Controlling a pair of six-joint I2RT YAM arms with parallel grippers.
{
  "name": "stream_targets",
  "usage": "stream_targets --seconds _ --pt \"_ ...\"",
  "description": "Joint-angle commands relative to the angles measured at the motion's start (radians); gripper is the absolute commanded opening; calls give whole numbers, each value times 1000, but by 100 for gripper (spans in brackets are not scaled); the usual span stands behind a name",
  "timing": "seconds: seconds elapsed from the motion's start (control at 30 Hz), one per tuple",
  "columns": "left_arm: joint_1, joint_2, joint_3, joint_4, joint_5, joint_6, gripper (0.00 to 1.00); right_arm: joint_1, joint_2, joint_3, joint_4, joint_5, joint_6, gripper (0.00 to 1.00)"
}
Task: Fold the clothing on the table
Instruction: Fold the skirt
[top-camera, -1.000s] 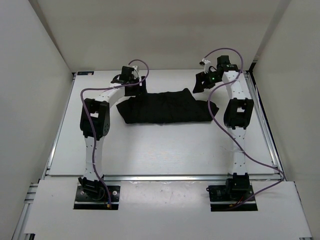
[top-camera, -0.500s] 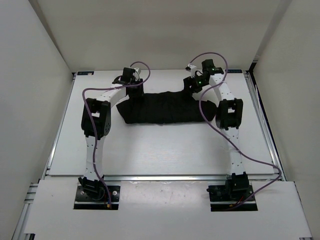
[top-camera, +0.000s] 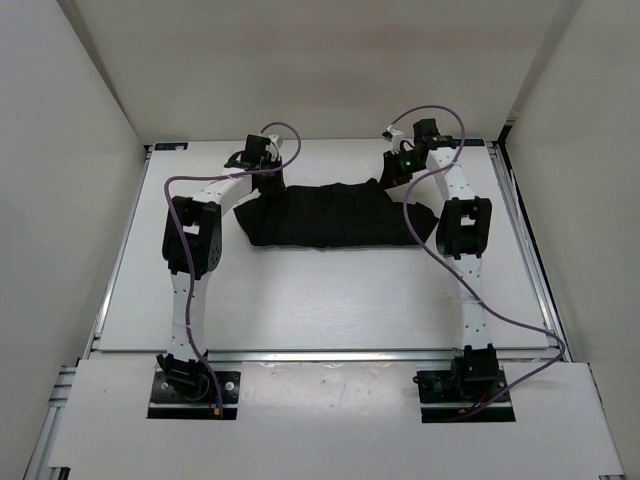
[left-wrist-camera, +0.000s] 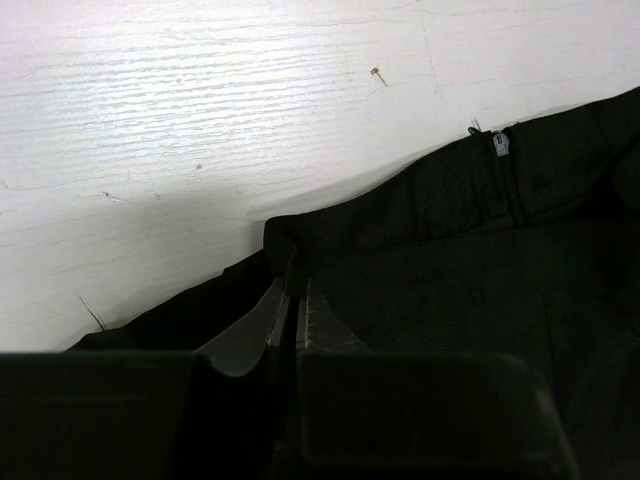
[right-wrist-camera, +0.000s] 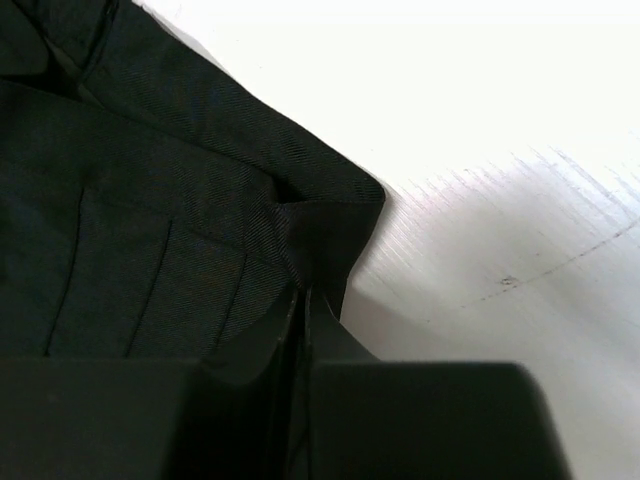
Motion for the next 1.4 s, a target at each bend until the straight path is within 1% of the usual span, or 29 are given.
stream_targets --seconds 0.0,0.03,0.1,0.17,0.2,0.3,0.37,0.43,0.53,0.6,0.67,0.7,0.73,0.77,0.8,0.83,0.87,0.9,0.93,0.97,1.07,1.17,1.2,1.23,1.3,1.37 --pt "-2 -31 -1 22 39 -5 2 1 2 52 -21 1 9 0" --pt "-2 -32 -6 18 38 -6 0 -1 1 73 -36 -15 5 0" --pt "-5 -52 -24 27 42 -3 0 -14 -4 101 -73 -31 18 0" --pt "-15 -109 -77 56 26 12 0 -47 -36 97 -104 -95 26 0" --pt "-21 -127 -99 62 15 12 0 -45 -83 69 -114 -121 31 0" --pt "-44 -248 -220 123 -2 21 0 -97 -169 14 -165 -215 29 0" --pt "-63 -322 -310 168 4 23 0 -117 -229 -17 -212 -249 6 0" --pt "-89 -426 -376 195 -5 32 0 -152 -292 -76 -301 -296 -44 0" --pt "-136 -555 -484 244 -10 45 0 -160 -390 -139 -413 -313 -110 0" --pt "-166 -629 -558 269 -10 43 0 -156 -490 -231 -420 -309 -127 0" --pt "-176 -713 -611 301 7 25 0 -148 -659 -430 -339 -292 -112 0" --pt "-178 -747 -646 321 10 15 0 -134 -707 -559 -229 -270 -94 0" --pt "-170 -762 -657 324 19 3 0 -127 -813 -633 -166 -241 -37 0" --pt "-176 -788 -665 323 35 -6 0 -125 -922 -767 -59 -194 1 0" --pt "-181 -807 -671 306 38 -12 0 -84 -965 -894 29 -140 29 0" --pt "-192 -816 -674 303 45 -5 0 -58 -1057 -949 68 -120 29 0" --pt "-198 -834 -679 286 36 -2 0 -47 -1120 -1045 120 -82 38 0" --pt "-204 -847 -687 271 29 3 0 -30 -1145 -1128 145 -74 43 0" --pt "-213 -864 -703 272 24 3 0 -18 -1180 -1158 166 -74 48 0" --pt "-215 -867 -713 268 24 -6 0 -24 -1200 -1223 183 -80 64 0" --pt "-230 -919 -785 272 16 -29 0 -60 -1219 -1326 225 -135 78 0" --pt "-249 -995 -883 280 1 -40 0 -87 -1234 -1417 235 -147 63 0" --pt "-243 -1020 -915 278 7 -46 0 -103 -1258 -1474 252 -134 60 0" --pt "-235 -1043 -941 277 19 -46 0 -116 -1274 -1489 258 -138 64 0" --pt "-218 -1078 -967 262 29 -35 0 -143 -1329 -1598 350 -128 83 0" --pt "-197 -1114 -987 245 29 -25 0 -177 -1412 -1664 402 -123 100 0"
